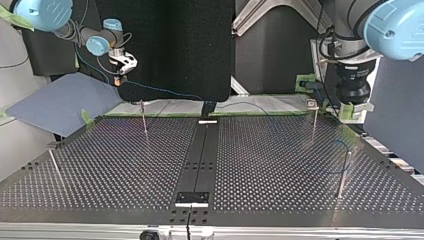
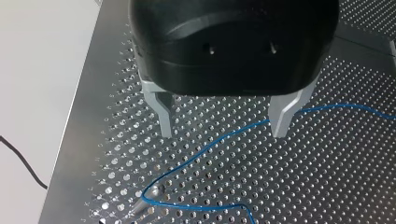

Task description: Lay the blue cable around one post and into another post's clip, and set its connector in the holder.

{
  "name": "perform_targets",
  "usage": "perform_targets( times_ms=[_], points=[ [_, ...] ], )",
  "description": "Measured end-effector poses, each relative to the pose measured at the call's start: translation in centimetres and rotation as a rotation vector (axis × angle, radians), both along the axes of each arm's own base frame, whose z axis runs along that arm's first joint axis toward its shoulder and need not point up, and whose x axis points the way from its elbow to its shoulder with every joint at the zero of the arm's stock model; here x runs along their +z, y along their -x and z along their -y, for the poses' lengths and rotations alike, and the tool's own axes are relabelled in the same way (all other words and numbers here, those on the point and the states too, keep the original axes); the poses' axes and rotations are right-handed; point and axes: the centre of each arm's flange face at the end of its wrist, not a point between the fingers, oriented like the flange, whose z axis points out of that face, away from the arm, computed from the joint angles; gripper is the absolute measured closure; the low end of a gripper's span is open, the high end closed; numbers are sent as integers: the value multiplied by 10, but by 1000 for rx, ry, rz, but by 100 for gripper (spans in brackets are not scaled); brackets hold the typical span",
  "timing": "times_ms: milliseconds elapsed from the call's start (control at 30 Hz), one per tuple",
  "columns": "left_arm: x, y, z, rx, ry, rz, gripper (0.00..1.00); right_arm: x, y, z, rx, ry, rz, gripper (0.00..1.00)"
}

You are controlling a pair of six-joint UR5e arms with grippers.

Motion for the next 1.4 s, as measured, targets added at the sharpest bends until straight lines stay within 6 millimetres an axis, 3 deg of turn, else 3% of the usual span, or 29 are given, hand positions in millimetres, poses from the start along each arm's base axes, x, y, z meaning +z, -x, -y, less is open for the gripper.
perform_targets(
  times_ms=[533,833,1033,1267,1400],
  points=[
    [14,15,19,-117,43,139,0,0,-2,-1,11,0,-30,100],
    [-19,12,36,-215,66,123,0,14,-2,-4,21,5,-63,100],
    [-53,7,52,-262,83,82,0,26,-1,-12,5,-10,-73,100],
    [-99,6,69,-253,116,30,0,51,-1,-21,-6,-8,-111,100],
    [-114,4,79,-249,121,22,0,65,-2,-18,-5,23,-117,100]
  ],
)
